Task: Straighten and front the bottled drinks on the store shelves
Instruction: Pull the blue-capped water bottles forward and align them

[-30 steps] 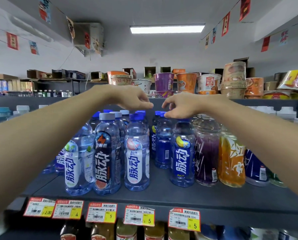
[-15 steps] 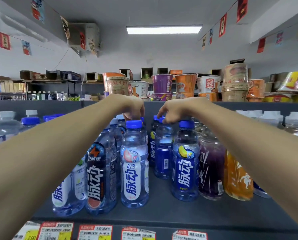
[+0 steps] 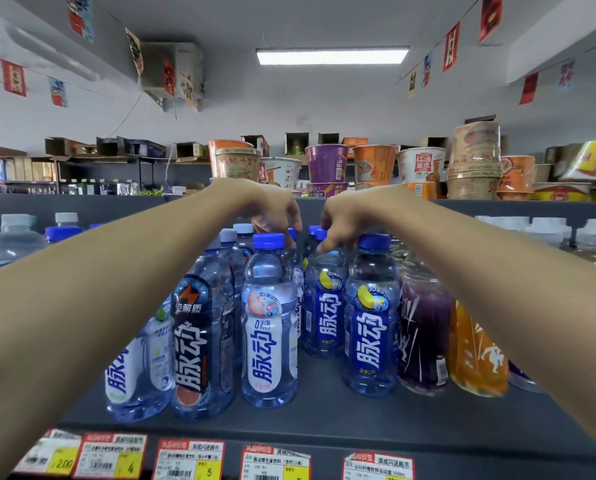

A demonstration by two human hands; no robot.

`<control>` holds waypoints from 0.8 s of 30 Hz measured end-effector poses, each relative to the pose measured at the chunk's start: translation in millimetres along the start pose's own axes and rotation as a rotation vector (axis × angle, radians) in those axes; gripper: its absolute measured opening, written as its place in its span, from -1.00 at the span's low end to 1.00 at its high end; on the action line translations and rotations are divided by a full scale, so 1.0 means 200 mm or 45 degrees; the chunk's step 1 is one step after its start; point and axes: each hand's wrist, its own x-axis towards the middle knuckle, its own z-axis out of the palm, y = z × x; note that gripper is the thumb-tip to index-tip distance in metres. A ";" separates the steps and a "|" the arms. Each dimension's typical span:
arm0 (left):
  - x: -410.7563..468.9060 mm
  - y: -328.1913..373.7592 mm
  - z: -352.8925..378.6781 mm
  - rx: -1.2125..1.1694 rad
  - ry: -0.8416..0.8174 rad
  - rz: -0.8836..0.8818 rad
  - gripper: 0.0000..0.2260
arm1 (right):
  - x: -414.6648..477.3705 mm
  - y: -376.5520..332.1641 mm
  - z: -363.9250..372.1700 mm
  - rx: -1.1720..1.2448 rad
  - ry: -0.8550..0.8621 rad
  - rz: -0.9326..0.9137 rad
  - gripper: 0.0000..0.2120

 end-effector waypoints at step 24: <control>-0.14 -0.05 -0.07 -0.143 -0.099 0.093 -0.62 | -0.04 0.04 0.02 0.245 0.091 -0.088 -0.69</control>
